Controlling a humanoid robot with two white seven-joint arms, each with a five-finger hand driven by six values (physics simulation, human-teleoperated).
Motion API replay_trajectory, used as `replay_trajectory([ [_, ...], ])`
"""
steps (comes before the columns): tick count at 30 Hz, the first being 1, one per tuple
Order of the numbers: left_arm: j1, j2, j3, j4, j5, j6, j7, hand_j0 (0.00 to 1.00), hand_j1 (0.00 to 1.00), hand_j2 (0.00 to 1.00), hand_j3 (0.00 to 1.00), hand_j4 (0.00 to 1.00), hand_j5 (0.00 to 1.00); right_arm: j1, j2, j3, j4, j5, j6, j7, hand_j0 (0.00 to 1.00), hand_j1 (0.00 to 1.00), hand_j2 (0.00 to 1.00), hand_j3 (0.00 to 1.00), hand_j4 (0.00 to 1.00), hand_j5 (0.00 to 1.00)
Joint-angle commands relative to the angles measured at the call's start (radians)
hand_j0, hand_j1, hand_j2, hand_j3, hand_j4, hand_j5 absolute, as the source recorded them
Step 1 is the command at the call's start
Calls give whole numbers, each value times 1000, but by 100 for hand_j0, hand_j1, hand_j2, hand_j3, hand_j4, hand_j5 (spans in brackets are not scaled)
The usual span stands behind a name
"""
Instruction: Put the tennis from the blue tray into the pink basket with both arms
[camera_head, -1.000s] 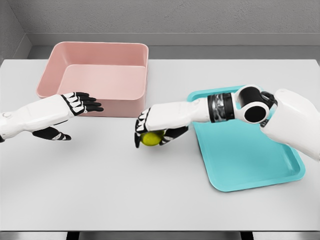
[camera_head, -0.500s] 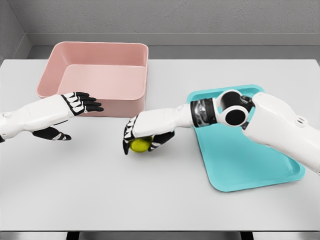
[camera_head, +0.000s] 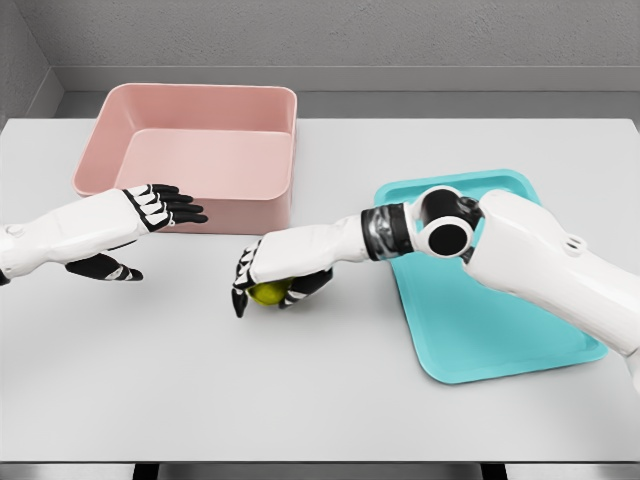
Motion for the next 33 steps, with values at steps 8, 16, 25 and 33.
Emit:
replay_trajectory([
  [8,0,0,0,0,6,1,2,100,100,100,100,100,100,2,24,9,7,-5,3,-1,58,58,58,58,58,58],
  [16,0,0,0,0,8,1,0,100,100,100,100,100,100,2,47,22,37,-5,-2,-1,59,59,59,59,59,59],
  [25,0,0,0,0,6,1,0,100,100,100,100,100,100,-6,-2,10,-50,-8,-30,-5,100,100,100,100,100,100],
  [33,26,42,10,-81,23,1,2,100,100,100,100,100,100,-66,-195,-25,-180,-17,-38,-11,100,100,100,100,100,100],
])
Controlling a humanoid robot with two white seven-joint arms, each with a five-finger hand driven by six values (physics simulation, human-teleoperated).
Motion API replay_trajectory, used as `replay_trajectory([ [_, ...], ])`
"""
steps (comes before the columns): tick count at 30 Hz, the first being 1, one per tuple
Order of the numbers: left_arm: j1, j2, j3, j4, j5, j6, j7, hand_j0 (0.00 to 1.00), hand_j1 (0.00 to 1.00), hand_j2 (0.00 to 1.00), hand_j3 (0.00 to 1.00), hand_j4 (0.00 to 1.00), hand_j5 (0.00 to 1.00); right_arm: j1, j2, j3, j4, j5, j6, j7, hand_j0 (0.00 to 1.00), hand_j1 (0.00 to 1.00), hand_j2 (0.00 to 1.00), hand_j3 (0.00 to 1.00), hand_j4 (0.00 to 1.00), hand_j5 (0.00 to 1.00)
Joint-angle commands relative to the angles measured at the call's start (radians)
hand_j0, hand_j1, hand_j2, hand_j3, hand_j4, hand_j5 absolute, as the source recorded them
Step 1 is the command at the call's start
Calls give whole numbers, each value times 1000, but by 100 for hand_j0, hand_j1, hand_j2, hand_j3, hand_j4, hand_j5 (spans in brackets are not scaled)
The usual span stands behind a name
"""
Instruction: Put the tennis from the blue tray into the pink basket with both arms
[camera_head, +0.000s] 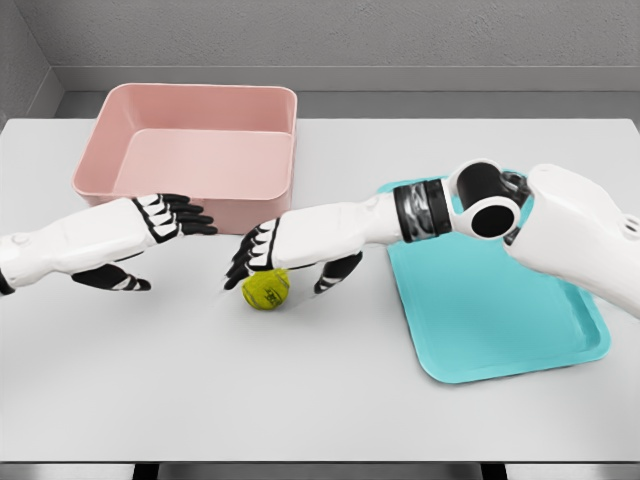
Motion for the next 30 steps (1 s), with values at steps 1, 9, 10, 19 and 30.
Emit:
replay_trajectory([
  [1,2,31,3,-22,16,1,2,100,100,100,100,100,100,0,-72,-22,-35,-9,1,-2,100,100,100,100,100,100],
  [9,44,50,-6,-22,100,1,95,100,100,100,100,100,100,9,-261,-163,-35,-9,1,0,100,100,100,100,100,100],
  [10,43,51,-6,-22,97,1,100,100,100,100,100,100,100,11,-278,-177,-30,-9,1,1,100,100,100,100,100,100],
  [19,40,-45,-42,-23,-67,1,88,100,100,100,100,100,100,12,-316,-237,56,-9,1,-2,100,100,100,100,100,100],
  [30,11,-27,-45,-23,-165,1,5,100,100,100,100,100,100,41,-333,-240,189,-9,1,0,100,100,100,100,100,100],
])
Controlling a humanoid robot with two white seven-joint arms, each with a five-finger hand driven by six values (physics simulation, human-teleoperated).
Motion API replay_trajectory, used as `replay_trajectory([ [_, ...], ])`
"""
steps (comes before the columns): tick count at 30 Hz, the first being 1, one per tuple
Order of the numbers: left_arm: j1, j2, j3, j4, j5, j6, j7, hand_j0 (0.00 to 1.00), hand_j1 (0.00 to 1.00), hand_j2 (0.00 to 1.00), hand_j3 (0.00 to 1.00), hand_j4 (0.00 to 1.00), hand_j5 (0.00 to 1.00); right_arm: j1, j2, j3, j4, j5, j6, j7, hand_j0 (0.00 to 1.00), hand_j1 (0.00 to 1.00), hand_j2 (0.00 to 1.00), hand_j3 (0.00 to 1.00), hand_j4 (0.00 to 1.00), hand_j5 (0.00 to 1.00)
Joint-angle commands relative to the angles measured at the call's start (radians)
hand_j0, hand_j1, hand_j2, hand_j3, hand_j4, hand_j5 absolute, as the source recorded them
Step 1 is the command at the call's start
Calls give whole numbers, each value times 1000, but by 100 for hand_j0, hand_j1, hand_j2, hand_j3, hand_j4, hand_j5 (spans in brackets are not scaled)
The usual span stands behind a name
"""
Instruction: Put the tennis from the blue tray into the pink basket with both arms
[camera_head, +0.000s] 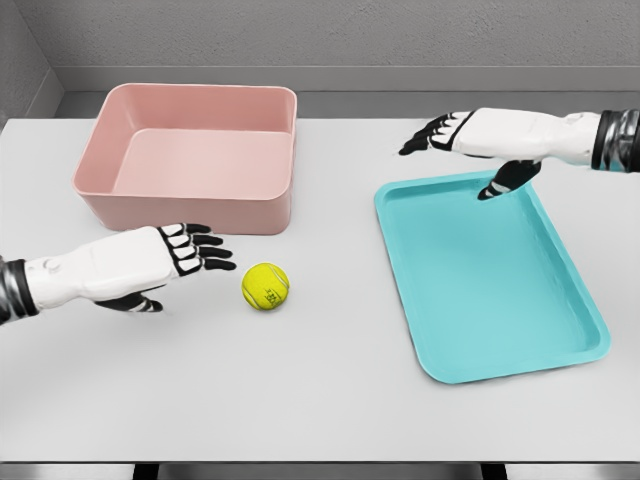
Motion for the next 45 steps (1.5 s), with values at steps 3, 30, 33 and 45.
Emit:
replay_trajectory([
  [3,-26,-63,-3,1,2,1,-15,100,100,100,100,100,100,3,-6,-12,41,-7,3,0,100,100,100,100,100,100],
  [30,-213,-221,-204,53,25,1,-134,100,100,100,100,100,100,0,5,-14,138,-6,3,0,100,100,100,100,100,100],
  [33,-233,-229,-209,57,25,1,-219,100,100,100,100,100,100,0,5,-14,138,-7,3,0,100,100,100,100,100,100],
  [45,-262,-255,-209,86,16,1,-269,100,100,100,100,100,100,0,3,-14,138,-6,3,0,100,100,100,100,100,100],
])
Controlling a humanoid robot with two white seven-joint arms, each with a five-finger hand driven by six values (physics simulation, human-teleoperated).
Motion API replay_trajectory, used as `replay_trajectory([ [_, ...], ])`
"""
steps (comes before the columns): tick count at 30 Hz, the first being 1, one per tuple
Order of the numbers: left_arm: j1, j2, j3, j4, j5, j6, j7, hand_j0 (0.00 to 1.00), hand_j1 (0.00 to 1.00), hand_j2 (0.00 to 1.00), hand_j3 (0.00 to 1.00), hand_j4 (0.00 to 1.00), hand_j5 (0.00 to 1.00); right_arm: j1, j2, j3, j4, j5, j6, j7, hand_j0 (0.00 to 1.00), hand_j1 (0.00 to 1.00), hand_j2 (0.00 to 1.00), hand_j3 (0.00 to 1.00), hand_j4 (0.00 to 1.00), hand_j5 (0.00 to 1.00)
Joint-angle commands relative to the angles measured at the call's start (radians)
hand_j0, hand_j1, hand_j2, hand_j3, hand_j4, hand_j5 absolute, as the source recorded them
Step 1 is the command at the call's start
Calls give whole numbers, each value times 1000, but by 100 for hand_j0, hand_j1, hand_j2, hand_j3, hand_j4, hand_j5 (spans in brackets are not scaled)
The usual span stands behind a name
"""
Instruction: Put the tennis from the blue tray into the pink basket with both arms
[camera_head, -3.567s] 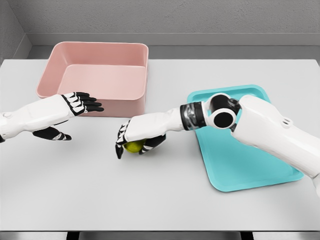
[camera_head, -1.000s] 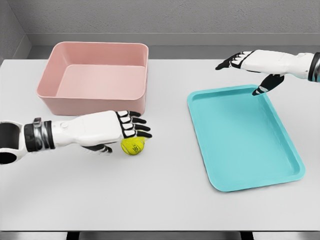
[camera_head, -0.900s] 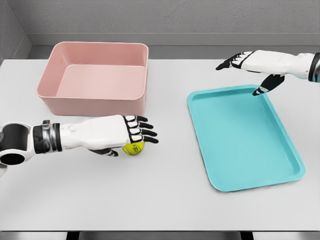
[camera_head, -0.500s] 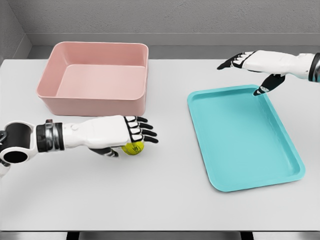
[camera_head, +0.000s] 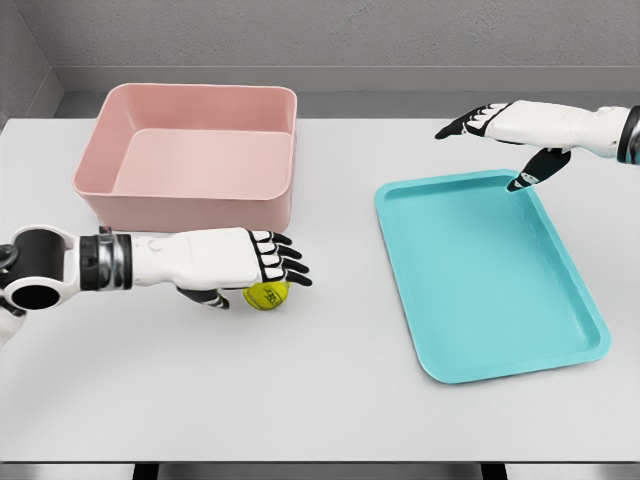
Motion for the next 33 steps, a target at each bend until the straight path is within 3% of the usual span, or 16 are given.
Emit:
replay_trajectory([
  [1,2,-3,2,15,6,2,-3,100,100,100,100,100,100,0,-1,-1,0,-5,2,0,100,100,100,100,100,100],
  [14,-5,-57,3,121,-1,2,-3,100,100,100,100,100,100,0,-1,-1,0,-7,2,0,100,100,100,100,100,100],
  [33,2,-77,-3,142,-6,2,-3,100,100,100,100,100,100,0,0,-1,0,-7,2,0,100,100,100,100,100,100],
])
